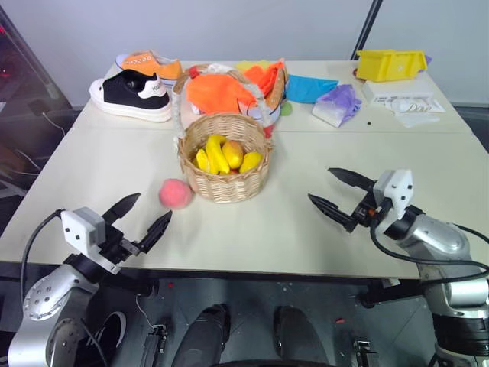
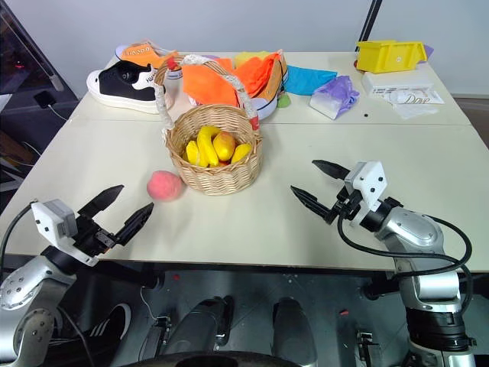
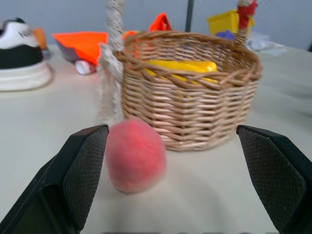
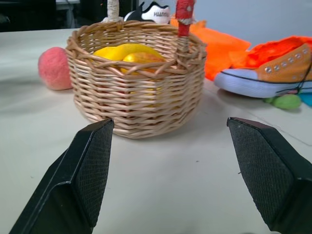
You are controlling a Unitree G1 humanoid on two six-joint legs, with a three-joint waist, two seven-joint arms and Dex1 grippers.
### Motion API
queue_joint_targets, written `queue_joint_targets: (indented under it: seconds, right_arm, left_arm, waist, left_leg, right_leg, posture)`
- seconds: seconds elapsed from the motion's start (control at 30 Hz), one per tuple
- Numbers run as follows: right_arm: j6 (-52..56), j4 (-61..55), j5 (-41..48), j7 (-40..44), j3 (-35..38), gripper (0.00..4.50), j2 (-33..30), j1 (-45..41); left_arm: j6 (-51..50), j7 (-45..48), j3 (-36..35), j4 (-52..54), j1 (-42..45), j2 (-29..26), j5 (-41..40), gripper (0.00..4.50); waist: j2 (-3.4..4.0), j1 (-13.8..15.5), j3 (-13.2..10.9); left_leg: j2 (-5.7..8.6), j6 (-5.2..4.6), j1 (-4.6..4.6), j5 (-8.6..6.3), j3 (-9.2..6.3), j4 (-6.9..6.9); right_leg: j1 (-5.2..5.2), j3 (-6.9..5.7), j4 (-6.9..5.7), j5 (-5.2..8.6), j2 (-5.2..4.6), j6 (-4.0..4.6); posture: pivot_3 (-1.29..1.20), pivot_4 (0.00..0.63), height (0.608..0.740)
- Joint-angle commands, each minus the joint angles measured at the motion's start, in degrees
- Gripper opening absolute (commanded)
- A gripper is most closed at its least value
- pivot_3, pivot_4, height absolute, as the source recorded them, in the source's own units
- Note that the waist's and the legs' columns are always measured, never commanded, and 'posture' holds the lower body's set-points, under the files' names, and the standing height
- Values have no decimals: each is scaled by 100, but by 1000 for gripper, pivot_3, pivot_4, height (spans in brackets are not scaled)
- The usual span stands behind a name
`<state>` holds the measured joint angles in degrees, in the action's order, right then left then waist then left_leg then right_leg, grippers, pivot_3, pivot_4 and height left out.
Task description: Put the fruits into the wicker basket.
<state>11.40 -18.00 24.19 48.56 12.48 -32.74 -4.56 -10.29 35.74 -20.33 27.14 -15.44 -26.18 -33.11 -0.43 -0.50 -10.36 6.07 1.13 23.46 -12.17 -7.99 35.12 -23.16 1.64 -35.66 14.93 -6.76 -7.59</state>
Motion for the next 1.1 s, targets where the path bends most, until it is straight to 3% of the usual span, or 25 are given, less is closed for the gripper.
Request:
queue_joint_targets:
  seconds: [0.03,0.23,0.43,0.7,1.1]
  right_arm:
    - [-238,-115,47,-19,15,3860,32,13]
    - [83,-682,205,644,-530,3860,-474,-72]
    - [302,-806,285,1264,-881,3860,-1146,-423]
    - [286,-776,193,1061,-1181,3860,-889,-694]
    - [596,-1035,117,648,-1386,3860,-817,-857]
  left_arm:
    - [58,-178,-101,52,55,14,83,4500]
    - [-1543,-1379,182,195,895,-286,201,4500]
    - [-2721,-1823,547,139,1576,-748,476,4500]
    - [-3074,-1805,802,14,2225,-349,259,4500]
    - [-3205,-2175,1473,-863,2802,225,908,4500]
  waist:
    - [0,5,0]
    - [0,56,-1]
    - [-9,96,-5]
    - [-13,127,-5]
    - [-15,132,-3]
  left_leg:
    - [0,0,0,0,0,-1]
    - [0,0,0,0,-5,3]
    - [1,0,0,0,-2,3]
    - [3,0,1,0,-3,1]
    - [5,0,1,0,-3,3]
  right_leg:
    - [-1,0,0,0,0,0]
    - [-1,-3,-6,0,3,-2]
    - [-1,-3,-5,-4,5,-18]
    - [-1,-4,0,-9,2,-26]
    - [0,-5,-3,-9,1,-27]
  posture:
    - [0,150,740]
    - [0,150,740]
    - [0,150,740]
    - [0,150,740]
    - [0,150,740]
